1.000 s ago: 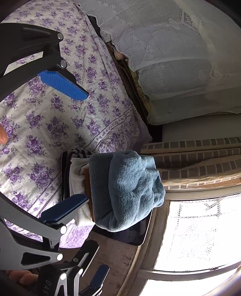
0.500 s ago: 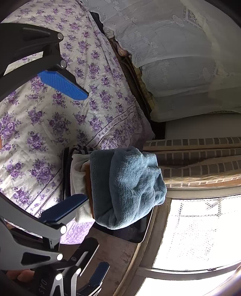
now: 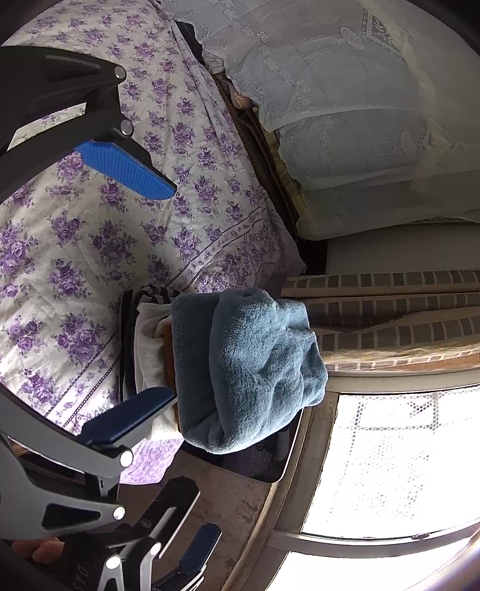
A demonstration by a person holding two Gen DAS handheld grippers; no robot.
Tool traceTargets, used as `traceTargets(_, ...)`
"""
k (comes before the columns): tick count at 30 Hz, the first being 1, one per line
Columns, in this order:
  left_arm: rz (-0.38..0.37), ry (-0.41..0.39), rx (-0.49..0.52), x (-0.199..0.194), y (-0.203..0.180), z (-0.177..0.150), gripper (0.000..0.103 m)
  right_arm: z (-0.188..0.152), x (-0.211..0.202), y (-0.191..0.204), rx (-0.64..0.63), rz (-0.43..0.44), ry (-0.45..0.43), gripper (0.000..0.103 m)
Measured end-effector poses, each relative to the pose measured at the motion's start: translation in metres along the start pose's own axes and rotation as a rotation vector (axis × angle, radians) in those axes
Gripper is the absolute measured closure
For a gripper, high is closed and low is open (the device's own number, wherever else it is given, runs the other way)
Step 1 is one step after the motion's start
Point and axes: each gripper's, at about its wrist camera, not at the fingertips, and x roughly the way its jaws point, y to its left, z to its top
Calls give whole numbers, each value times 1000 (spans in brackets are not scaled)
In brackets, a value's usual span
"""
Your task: Fold small clothes
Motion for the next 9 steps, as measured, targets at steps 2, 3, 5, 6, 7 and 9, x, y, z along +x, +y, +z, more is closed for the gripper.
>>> traceTargets(2, 7, -5, 7, -1, -1, 0, 4, 0, -1, 0, 2, 0, -1, 4)
traceTargets(3, 14, -8, 9, -2, -2, 0, 4, 0, -1, 0, 1, -1, -1, 4)
traceTargets(5, 23, -13, 4, -3, -2, 1, 4, 0, -2, 0, 3, 0, -3, 4)
traceTargets(6, 20, -16, 3, -4, -1, 1, 4, 0, -2, -1, 5, 1, -4, 4)
traceTargets(7, 13, -14, 2, -4, -1, 2, 4, 1, -2, -1, 4, 1, -5, 4)
traceTargets(9, 6, -10, -4, -4, 1, 1, 4, 1, -3, 0, -2, -2, -6, 4)
